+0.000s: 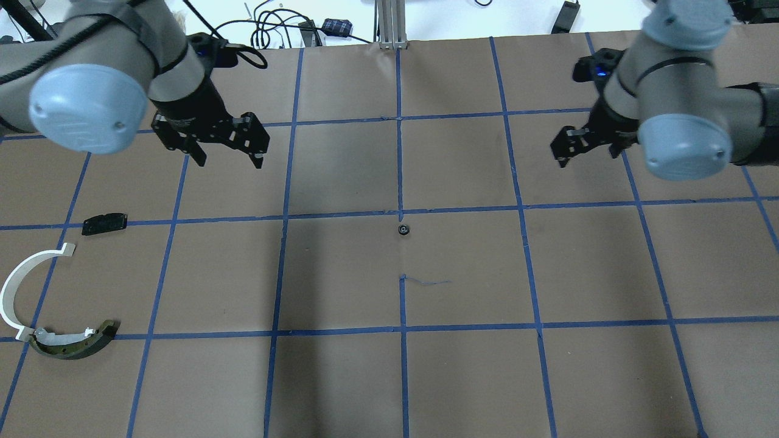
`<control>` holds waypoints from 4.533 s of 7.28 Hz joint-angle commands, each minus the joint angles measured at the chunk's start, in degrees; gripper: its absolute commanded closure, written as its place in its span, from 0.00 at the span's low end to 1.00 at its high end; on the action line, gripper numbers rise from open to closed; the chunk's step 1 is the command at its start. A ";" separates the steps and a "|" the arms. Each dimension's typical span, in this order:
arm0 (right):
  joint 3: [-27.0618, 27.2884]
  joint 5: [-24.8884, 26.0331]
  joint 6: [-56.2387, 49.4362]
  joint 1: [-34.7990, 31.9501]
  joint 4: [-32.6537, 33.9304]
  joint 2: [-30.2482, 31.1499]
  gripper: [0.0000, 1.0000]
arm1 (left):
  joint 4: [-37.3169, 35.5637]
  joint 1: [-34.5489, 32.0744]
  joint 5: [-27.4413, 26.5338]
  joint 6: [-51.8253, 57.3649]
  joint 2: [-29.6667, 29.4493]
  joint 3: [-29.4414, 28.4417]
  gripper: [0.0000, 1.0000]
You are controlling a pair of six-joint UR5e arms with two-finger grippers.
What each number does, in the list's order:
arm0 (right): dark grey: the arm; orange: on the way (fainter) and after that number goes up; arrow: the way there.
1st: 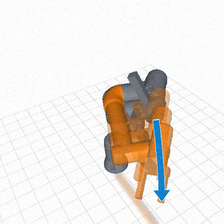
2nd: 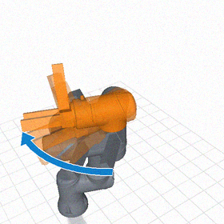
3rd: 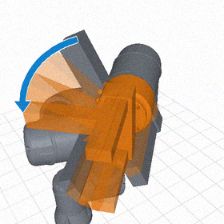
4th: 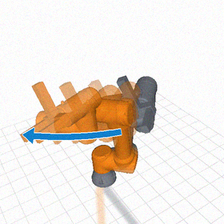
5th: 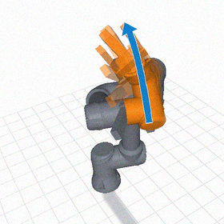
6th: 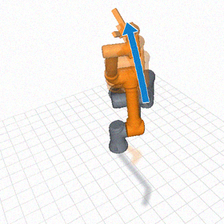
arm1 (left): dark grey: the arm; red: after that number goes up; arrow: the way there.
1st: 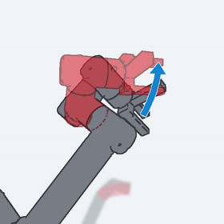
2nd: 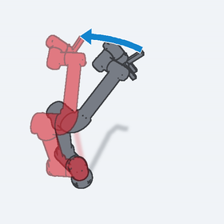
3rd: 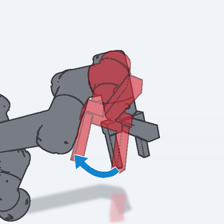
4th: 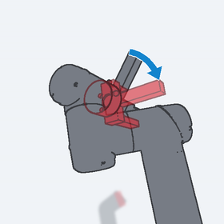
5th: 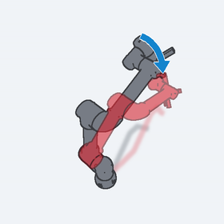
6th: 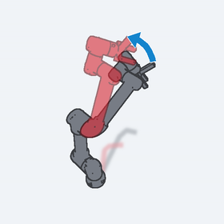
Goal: Place bearing gear from tray to pile
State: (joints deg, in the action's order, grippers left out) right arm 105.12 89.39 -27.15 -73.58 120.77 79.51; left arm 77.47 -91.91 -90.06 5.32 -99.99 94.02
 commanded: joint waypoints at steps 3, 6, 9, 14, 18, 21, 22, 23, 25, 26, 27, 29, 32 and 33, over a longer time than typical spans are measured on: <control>-16.53 -2.21 -37.50 29.94 0.44 -17.03 0.00 | -15.31 -14.41 1.11 -3.56 -12.93 0.81 0.00; -26.46 -2.73 -47.46 38.14 0.61 -29.92 0.00 | -24.09 -18.37 1.65 -5.23 -19.96 0.90 0.00; -25.67 -1.50 -51.08 39.47 0.70 -30.64 0.02 | -24.22 -20.85 3.65 -6.12 -21.66 1.60 0.00; -25.49 -1.50 -48.79 39.56 0.70 -31.52 0.57 | -23.86 -20.85 3.67 -5.85 -22.27 2.30 0.22; -25.75 0.25 -48.71 39.56 -0.88 -30.47 1.00 | -23.77 -20.94 3.67 -5.41 -22.71 2.30 0.60; -25.93 0.43 -42.67 38.43 -12.36 -20.49 1.00 | -23.16 -20.85 3.58 -3.83 -22.62 2.22 1.00; -25.93 0.69 -39.85 35.72 -16.75 -17.23 0.99 | -22.98 -20.85 3.32 -3.83 -21.93 2.04 1.00; -25.84 2.96 -33.21 32.91 -23.75 -11.72 0.99 | -20.37 -20.24 3.06 -3.83 -20.27 1.08 1.00; -25.23 3.86 -21.07 25.11 -33.44 -1.33 0.98 | -12.21 -12.12 1.38 -2.95 -16.66 -1.90 1.00; -25.14 6.56 -18.76 19.41 -33.92 1.84 0.98 | -8.60 -5.97 0.34 -1.03 -14.64 -2.44 1.00; -24.79 7.46 -10.81 12.91 -37.58 4.92 0.98 | -8.13 1.22 -4.98 6.90 -14.19 -1.31 1.00; -25.05 13.58 6.42 -5.60 -41.31 7.24 0.98 | -6.63 10.14 -5.91 11.45 -12.09 0.45 1.00; -24.53 -1.26 39.23 -24.81 -40.35 3.04 0.98 | -6.02 26.11 -8.72 31.35 -10.24 2.82 1.00; -24.18 -2.37 41.62 -30.17 -36.78 0.15 0.98 | -6.10 31.04 -8.55 35.25 -9.97 4.57 1.00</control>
State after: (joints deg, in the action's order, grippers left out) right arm 80.54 90.97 6.23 -96.84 80.99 82.78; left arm 71.23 -67.40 -98.47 34.25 -110.46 96.81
